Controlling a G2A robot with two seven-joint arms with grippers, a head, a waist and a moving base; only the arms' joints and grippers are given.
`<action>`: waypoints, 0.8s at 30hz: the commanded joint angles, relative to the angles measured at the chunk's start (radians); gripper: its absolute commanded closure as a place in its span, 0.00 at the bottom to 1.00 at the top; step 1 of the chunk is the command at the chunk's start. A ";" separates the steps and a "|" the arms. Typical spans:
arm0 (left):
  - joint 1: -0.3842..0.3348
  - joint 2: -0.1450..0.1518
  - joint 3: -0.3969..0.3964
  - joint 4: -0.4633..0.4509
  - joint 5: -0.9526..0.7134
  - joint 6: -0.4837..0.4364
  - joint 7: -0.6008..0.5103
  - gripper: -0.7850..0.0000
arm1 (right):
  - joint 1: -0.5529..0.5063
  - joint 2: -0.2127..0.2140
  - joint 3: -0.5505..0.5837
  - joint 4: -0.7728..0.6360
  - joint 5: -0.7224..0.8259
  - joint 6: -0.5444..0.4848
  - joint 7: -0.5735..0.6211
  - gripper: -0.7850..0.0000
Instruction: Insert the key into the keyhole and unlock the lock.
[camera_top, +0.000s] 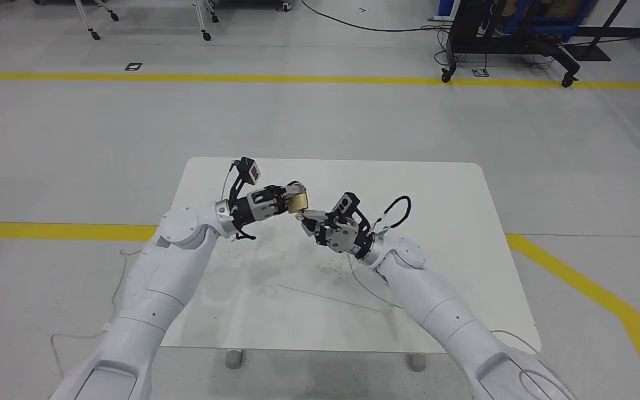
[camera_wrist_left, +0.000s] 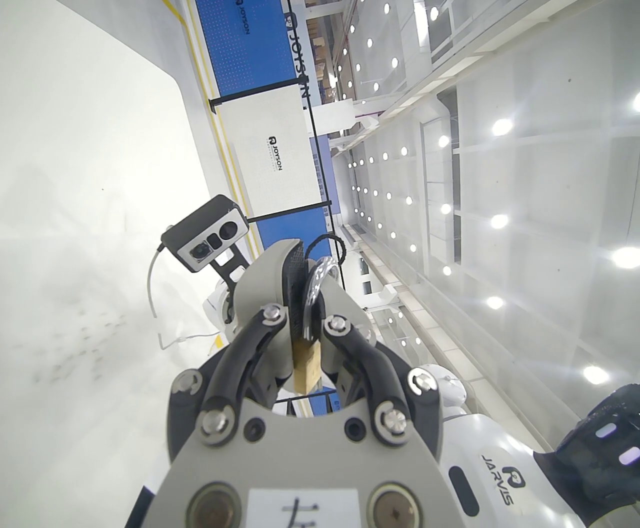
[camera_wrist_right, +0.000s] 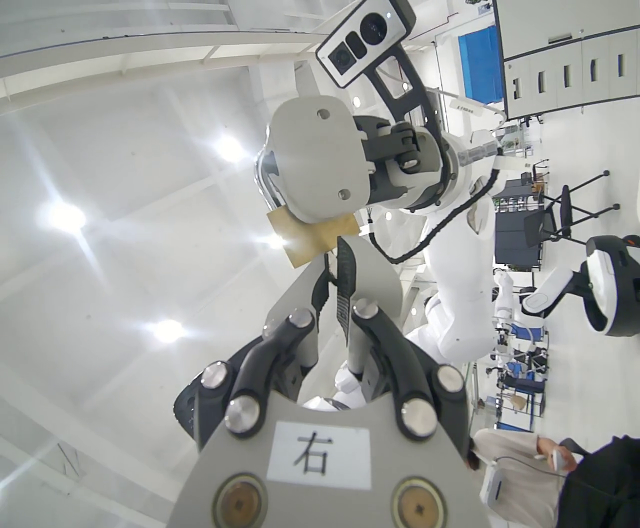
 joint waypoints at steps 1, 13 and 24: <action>0.001 0.000 -0.004 0.006 -0.008 0.001 0.004 1.00 | 0.002 0.000 0.001 -0.004 -0.055 -0.063 -0.030 0.81; 0.004 -0.008 -0.001 0.008 -0.041 0.013 0.014 1.00 | -0.053 0.011 0.020 -0.128 -0.213 -0.192 -0.056 0.85; -0.004 -0.014 -0.003 0.031 -0.082 0.009 -0.035 1.00 | -0.074 0.015 0.058 -0.162 -0.198 -0.187 -0.056 0.74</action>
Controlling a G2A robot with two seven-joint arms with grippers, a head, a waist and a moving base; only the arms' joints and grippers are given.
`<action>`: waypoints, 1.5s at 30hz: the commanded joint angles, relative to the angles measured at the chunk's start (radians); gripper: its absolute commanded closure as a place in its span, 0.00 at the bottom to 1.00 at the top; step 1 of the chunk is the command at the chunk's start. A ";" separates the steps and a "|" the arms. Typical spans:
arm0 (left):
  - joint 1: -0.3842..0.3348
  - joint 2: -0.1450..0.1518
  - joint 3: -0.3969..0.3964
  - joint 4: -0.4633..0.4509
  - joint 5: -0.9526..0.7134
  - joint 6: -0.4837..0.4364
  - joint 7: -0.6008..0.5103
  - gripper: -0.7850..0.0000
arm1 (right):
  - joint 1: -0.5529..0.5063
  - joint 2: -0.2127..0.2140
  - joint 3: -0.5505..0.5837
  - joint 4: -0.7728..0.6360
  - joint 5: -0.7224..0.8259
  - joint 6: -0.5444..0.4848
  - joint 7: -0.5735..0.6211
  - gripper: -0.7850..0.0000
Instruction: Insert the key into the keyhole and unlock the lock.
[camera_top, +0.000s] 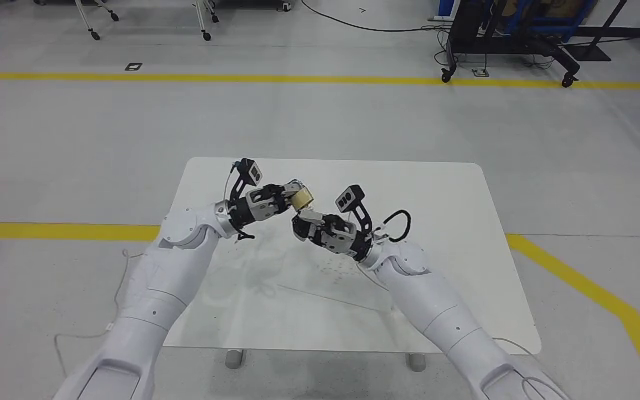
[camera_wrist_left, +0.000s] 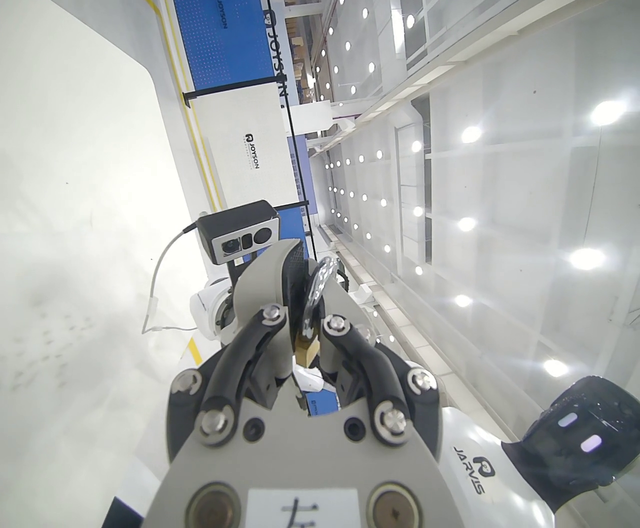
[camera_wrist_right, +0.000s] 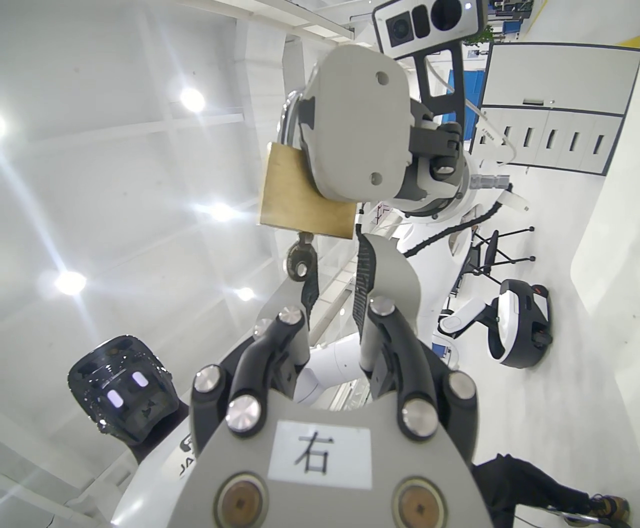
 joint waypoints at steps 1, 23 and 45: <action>-0.001 -0.001 0.000 0.002 -0.002 -0.001 -0.003 1.00 | -0.005 0.002 0.008 -0.006 0.000 -0.002 0.004 0.74; -0.002 -0.002 -0.008 -0.004 0.013 -0.043 -0.057 1.00 | -0.001 -0.018 0.023 0.044 0.141 0.109 0.080 1.00; 0.016 0.001 -0.026 -0.027 0.051 -0.076 -0.012 1.00 | 0.031 -0.027 0.055 0.126 0.164 0.138 0.184 0.72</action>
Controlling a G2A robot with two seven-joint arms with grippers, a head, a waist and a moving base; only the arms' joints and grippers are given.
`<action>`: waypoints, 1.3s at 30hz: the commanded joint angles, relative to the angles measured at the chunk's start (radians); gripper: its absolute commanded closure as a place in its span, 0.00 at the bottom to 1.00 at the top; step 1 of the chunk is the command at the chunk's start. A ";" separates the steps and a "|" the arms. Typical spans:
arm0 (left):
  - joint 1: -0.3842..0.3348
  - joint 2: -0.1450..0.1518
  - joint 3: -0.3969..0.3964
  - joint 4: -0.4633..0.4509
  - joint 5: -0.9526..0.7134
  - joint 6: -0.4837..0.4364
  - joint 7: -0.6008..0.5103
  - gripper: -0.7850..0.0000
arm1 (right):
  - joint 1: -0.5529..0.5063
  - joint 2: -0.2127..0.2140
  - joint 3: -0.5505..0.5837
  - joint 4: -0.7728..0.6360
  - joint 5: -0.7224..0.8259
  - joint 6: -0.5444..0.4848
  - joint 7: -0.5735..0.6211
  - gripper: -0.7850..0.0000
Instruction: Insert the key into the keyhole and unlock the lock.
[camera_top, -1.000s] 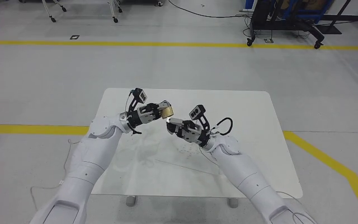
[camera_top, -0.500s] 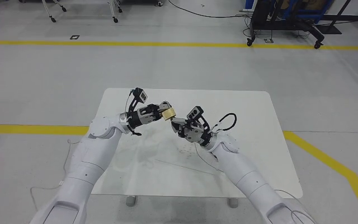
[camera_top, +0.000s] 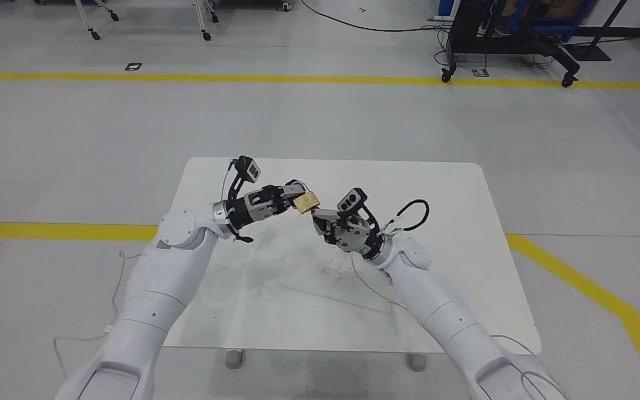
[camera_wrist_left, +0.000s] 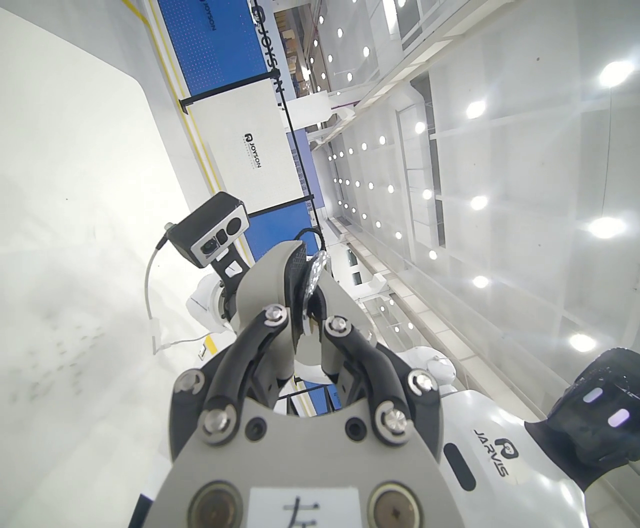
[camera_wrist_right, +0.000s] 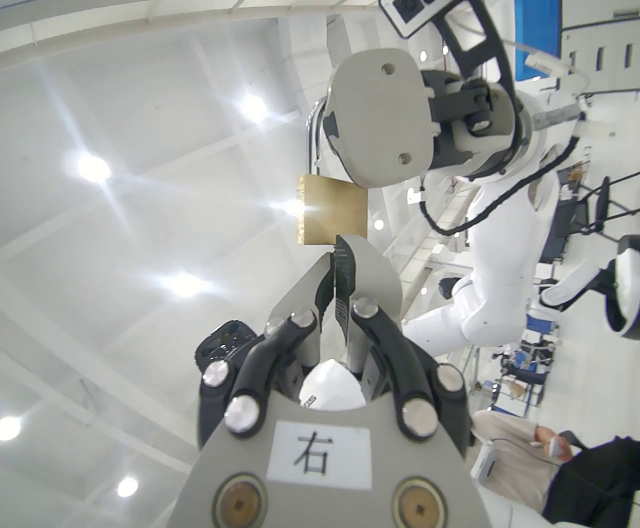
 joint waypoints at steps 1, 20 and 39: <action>0.000 0.001 -0.001 -0.001 0.008 0.004 0.007 1.00 | -0.005 0.004 0.007 -0.009 -0.049 -0.044 -0.046 0.55; -0.002 0.002 0.127 -0.125 0.607 0.250 0.356 1.00 | -0.397 0.118 0.390 -0.617 -0.846 -0.262 -0.816 0.00; -0.150 -0.092 0.469 -0.015 1.068 0.469 0.372 1.00 | -0.458 0.123 0.424 -0.699 -0.882 -0.240 -0.862 0.00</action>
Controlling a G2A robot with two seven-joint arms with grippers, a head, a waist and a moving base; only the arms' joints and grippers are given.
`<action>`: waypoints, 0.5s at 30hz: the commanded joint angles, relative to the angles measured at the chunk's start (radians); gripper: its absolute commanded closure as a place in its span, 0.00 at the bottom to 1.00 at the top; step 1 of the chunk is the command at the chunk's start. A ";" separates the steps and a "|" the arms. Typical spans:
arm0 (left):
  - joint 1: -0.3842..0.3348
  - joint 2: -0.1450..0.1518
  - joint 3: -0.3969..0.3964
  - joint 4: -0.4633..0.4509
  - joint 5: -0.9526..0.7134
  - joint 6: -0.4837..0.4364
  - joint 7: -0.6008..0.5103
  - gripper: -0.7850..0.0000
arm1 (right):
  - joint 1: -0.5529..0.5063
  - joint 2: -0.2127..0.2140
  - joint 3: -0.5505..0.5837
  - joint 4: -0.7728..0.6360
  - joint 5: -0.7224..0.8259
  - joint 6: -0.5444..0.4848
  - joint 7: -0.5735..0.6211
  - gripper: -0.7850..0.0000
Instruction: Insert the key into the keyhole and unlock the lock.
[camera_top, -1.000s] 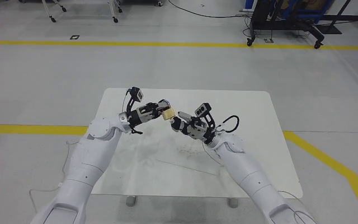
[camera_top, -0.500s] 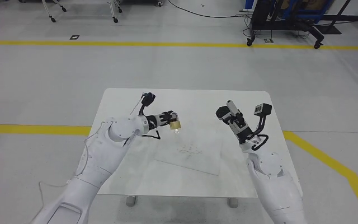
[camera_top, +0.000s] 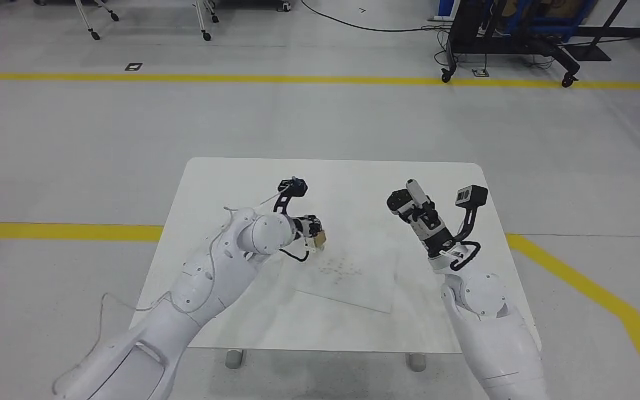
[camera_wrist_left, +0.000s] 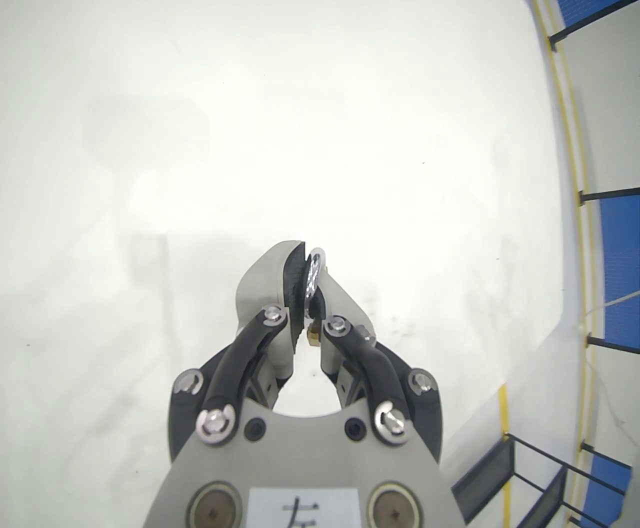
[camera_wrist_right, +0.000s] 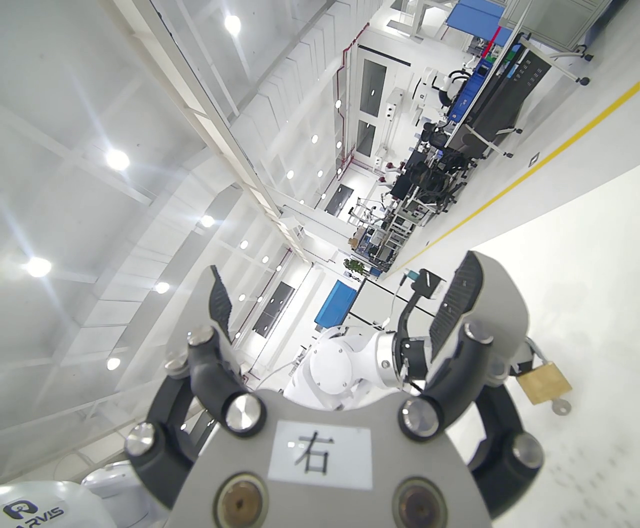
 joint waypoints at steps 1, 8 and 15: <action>-0.010 -0.011 0.025 0.016 0.021 0.003 -0.011 1.00 | 0.000 0.000 0.000 0.000 0.000 0.000 0.000 0.00; -0.038 -0.039 0.049 0.073 0.037 0.009 -0.015 0.48 | 0.000 0.000 0.000 0.000 0.000 0.000 0.000 0.00; -0.048 -0.047 0.039 0.098 0.051 -0.009 -0.021 0.00 | 0.000 0.000 0.000 0.000 0.000 0.000 0.000 0.00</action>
